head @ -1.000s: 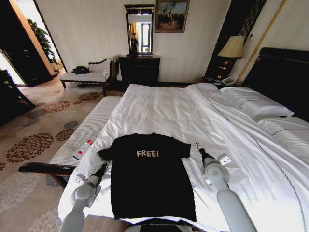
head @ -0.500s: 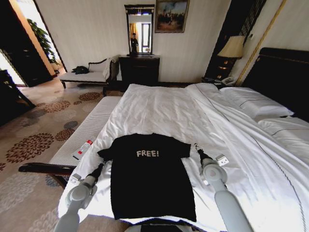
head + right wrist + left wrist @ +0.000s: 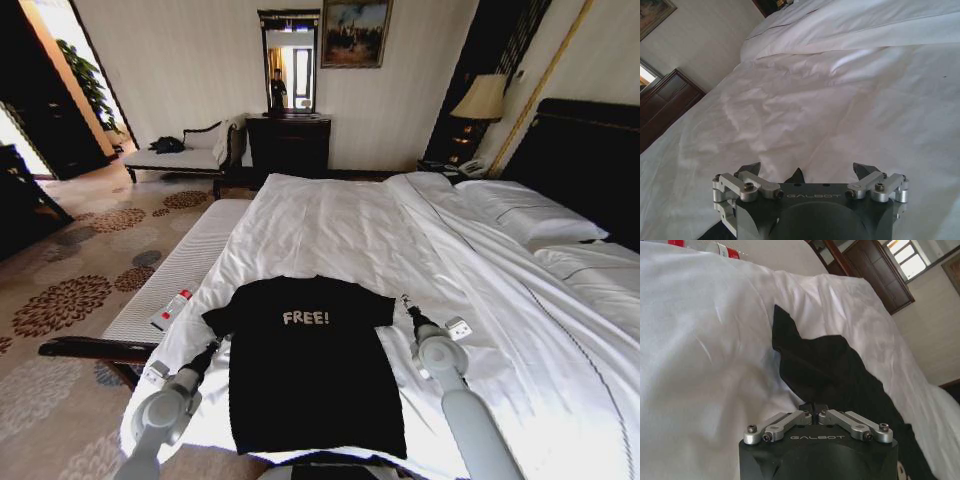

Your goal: Fold the clothes on the bed.

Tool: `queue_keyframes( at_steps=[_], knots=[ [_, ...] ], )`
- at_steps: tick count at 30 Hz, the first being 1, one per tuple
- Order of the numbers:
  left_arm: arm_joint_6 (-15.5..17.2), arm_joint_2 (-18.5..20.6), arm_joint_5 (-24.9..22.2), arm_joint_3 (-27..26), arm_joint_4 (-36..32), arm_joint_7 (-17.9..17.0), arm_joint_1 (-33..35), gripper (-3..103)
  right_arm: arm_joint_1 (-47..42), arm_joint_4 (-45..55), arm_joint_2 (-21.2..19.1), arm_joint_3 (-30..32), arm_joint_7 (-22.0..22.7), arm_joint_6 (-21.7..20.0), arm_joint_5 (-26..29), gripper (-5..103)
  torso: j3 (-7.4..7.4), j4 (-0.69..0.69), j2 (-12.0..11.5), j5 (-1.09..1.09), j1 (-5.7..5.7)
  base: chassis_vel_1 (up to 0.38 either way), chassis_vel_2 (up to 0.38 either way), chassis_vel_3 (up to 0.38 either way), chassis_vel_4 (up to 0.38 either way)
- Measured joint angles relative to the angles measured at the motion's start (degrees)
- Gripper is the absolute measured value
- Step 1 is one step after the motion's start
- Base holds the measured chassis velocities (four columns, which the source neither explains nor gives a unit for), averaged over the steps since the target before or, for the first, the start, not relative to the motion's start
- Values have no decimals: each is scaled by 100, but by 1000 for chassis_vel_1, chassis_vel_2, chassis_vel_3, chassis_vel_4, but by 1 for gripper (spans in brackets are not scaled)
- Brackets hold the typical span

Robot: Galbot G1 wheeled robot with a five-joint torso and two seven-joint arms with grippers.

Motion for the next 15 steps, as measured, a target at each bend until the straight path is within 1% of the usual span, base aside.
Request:
queue_keyframes(
  at_steps=[4,6,7,8,9,10,12,13,15],
  knots=[
    [-10,-41,220,27,-6,-22,27,0,6,-32,-2,-7,-12,1,-13,100,0,0,0,0,0,0,0,0,0],
    [-34,-75,343,20,-76,-17,76,11,18,-67,-13,-7,-29,2,-17,100,0,0,0,0,0,0,0,0,0],
    [-34,-75,343,20,-76,-17,76,11,18,-67,-13,-7,-29,2,-17,100,0,0,0,0,0,0,0,0,0],
    [-38,-93,378,-1,-152,-13,116,16,34,-90,-18,-7,-41,3,-16,100,0,0,0,0,0,0,0,0,0],
    [-39,-100,391,-13,-182,-12,132,16,38,-95,-19,-7,-44,4,-15,100,0,0,0,0,0,0,0,0,0],
    [-41,-119,433,-54,-274,-8,183,22,58,-121,-23,-6,-65,7,-3,100,0,0,0,0,0,0,0,0,0],
    [-62,-195,558,-204,-530,-6,335,32,84,-171,-27,-6,-117,10,29,100,0,0,0,0,0,0,0,0,0],
    [-62,-195,558,-204,-530,-6,335,32,84,-171,-27,-6,-117,10,29,100,0,0,0,0,0,0,0,0,0],
    [-122,-364,683,-485,-887,-9,541,44,101,-249,-28,-10,-211,9,119,100,0,0,-1,1,0,0,0,0,0]
  ],
)
